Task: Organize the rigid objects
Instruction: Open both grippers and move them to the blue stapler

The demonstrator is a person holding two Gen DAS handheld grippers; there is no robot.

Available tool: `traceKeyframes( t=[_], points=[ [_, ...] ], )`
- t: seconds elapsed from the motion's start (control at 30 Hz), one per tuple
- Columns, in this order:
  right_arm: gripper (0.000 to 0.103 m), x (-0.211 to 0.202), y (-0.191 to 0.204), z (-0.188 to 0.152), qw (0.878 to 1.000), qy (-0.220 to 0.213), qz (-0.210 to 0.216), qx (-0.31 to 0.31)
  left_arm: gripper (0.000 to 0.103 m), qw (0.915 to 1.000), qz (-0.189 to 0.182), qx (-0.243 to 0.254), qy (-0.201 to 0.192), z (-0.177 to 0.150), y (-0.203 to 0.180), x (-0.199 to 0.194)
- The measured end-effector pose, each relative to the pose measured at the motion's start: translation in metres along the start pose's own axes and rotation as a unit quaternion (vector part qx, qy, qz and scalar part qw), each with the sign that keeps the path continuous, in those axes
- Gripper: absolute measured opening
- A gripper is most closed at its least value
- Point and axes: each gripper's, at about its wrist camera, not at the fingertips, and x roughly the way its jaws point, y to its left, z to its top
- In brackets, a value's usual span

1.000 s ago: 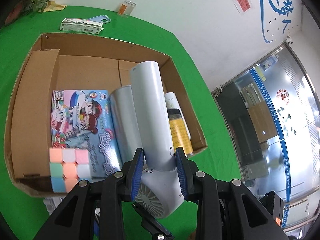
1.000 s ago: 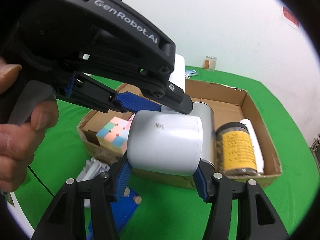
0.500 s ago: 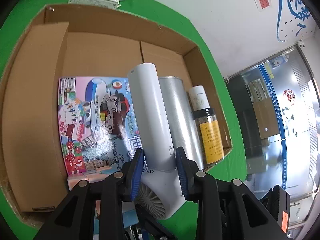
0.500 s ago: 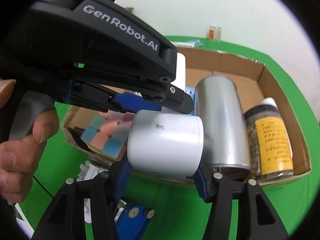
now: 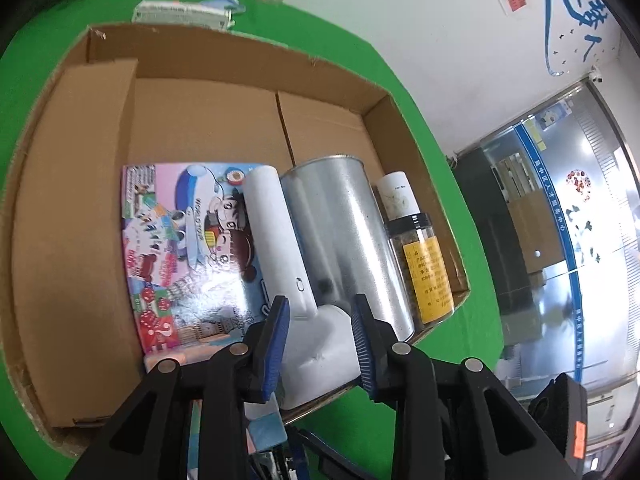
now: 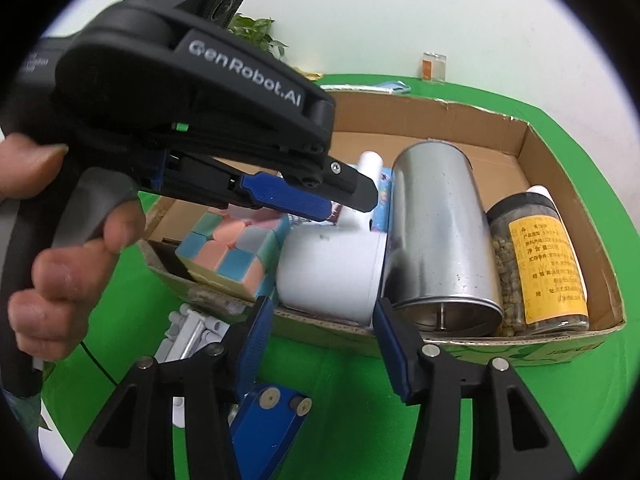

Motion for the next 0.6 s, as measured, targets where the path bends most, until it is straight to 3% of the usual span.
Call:
traceKeyframes(
  t=[0.07, 0.13, 0.17, 0.2, 0.23, 0.3, 0.37, 0.5, 0.6],
  points=[
    [0.057, -0.010, 0.003, -0.003, 1.000, -0.014, 0.017, 0.001, 0.036, 0.9994, 0.005, 0.014, -0.031, -0.009, -0.006, -0.016],
    [0.086, -0.027, 0.002, -0.017, 0.999, -0.034, 0.026, 0.000, 0.062, 0.9941, 0.038, 0.046, -0.090, -0.025, -0.019, -0.041],
    [0.088, -0.039, 0.002, -0.029, 0.999, -0.046, 0.025, 0.001, 0.089, 0.9867, 0.070, 0.065, -0.132, -0.037, -0.029, -0.056],
    [0.089, -0.046, 0.001, -0.038, 0.998, -0.054, 0.022, 0.000, 0.102, 0.9727, 0.115, 0.085, -0.183, -0.056, -0.040, -0.072],
    [0.092, -0.052, 0.000, -0.049, 0.998, -0.053, 0.014, -0.004, 0.103, 0.9570, 0.142, 0.106, -0.230, -0.075, -0.050, -0.085],
    [0.098, -0.053, -0.004, -0.064, 0.999, -0.033, 0.006, -0.005, 0.103, 0.9366, 0.166, 0.144, -0.273, -0.103, -0.063, -0.098],
    [0.101, -0.055, -0.009, -0.080, 1.000, -0.016, 0.006, 0.000, 0.103, 0.9265, 0.193, 0.158, -0.281, -0.129, -0.073, -0.101],
    [0.102, -0.063, -0.015, -0.103, 1.000, -0.007, -0.004, 0.006, 0.103, 0.9331, 0.222, 0.130, -0.252, -0.161, -0.068, -0.091],
    [0.102, -0.066, -0.018, -0.112, 1.000, -0.005, -0.004, 0.008, 0.103, 0.9506, 0.213, 0.079, -0.212, -0.184, -0.046, -0.083]
  ],
)
